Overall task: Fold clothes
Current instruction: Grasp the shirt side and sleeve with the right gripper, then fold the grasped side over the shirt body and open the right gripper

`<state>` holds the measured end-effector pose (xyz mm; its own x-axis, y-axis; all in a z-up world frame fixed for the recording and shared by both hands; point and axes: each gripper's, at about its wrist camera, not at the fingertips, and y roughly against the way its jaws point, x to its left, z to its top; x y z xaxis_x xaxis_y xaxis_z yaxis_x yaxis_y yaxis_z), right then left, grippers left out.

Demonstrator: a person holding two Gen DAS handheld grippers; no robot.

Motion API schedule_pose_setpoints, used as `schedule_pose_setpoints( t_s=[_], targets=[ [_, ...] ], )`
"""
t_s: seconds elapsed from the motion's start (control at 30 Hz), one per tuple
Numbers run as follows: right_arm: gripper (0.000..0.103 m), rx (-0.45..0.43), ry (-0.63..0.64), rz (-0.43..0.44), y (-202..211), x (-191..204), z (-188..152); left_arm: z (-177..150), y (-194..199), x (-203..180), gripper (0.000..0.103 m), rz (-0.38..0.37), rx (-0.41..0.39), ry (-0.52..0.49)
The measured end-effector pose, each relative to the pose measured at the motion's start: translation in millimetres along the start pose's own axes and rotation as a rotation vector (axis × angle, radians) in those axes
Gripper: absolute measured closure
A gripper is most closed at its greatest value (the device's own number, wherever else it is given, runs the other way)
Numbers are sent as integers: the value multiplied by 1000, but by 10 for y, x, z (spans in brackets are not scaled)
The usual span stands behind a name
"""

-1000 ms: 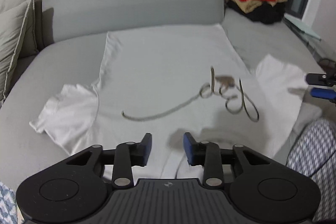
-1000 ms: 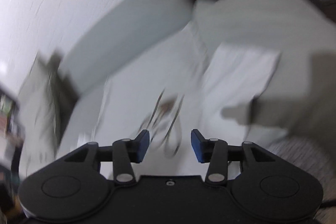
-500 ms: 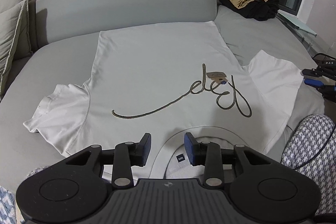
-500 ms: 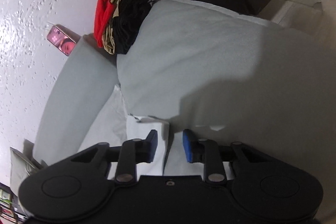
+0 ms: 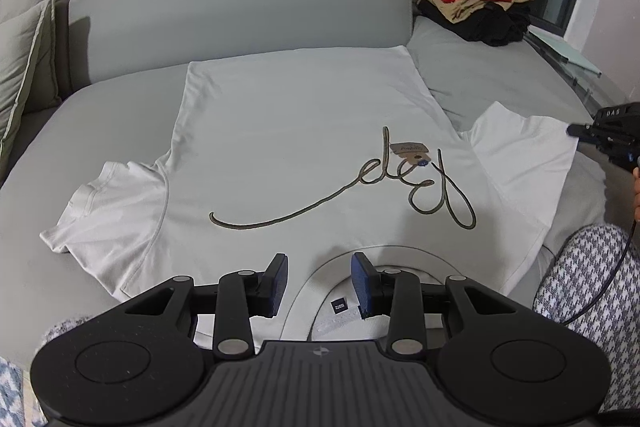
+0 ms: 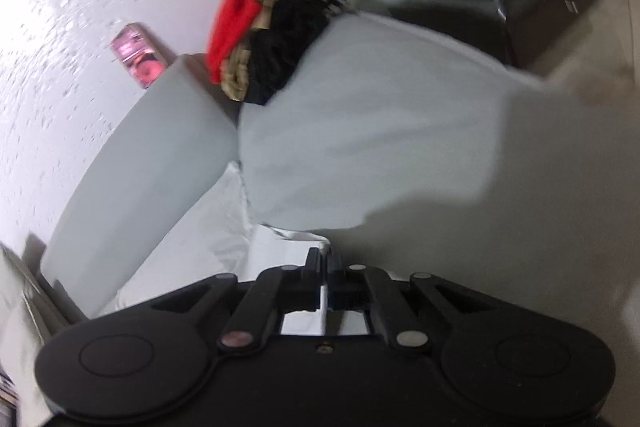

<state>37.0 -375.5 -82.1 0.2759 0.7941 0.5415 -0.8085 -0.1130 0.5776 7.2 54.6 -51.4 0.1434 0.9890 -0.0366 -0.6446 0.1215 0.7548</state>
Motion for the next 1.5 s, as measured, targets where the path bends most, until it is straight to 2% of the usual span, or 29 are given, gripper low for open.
schedule_pose_setpoints(
  t_s=[0.17,0.33,0.43,0.53,0.57,0.63,0.7,0.73,0.8,0.87,0.97,1.07,1.23,1.3,1.37,1.43,1.5],
  targets=[
    [100,-13,303,36,117,748,-204,-27,-9,78,68,-11,-7,32],
    [100,38,696,67,87,1441,-802,-49,-10,159,68,-8,-9,59],
    [100,129,843,81,15,1581,-1204,-62,-18,204,68,-1,-5,68],
    [96,266,923,91,-64,1580,-1479,-69,-31,235,68,7,2,75],
    [88,299,912,105,-61,1554,-1492,-70,-33,237,68,11,3,74],
    [80,314,820,138,-6,1450,-1349,-66,-40,240,68,15,4,75],
    [80,290,691,138,23,1308,-1102,-51,-57,238,68,14,8,83],
    [81,266,622,106,8,1235,-969,-43,-67,233,68,14,10,86],
    [94,238,503,15,-101,1079,-697,-33,-83,193,69,18,13,75],
    [94,257,427,-42,-288,967,-510,-34,-96,139,68,20,17,57],
    [94,355,442,-105,-620,924,-468,-49,-112,99,68,22,24,42],
    [96,470,566,-220,-811,894,-679,-68,-126,138,68,36,30,48],
    [98,589,675,-279,-502,849,-890,-88,-172,260,68,46,44,73],
    [98,603,674,-292,-381,833,-855,-80,-189,303,68,51,42,74],
    [96,549,636,-262,-261,861,-757,-43,-196,355,68,65,38,80],
    [96,455,579,-175,-163,950,-667,15,-203,383,69,85,26,73],
    [96,403,490,-75,-209,1077,-570,85,-222,394,69,107,12,57]
  ],
)
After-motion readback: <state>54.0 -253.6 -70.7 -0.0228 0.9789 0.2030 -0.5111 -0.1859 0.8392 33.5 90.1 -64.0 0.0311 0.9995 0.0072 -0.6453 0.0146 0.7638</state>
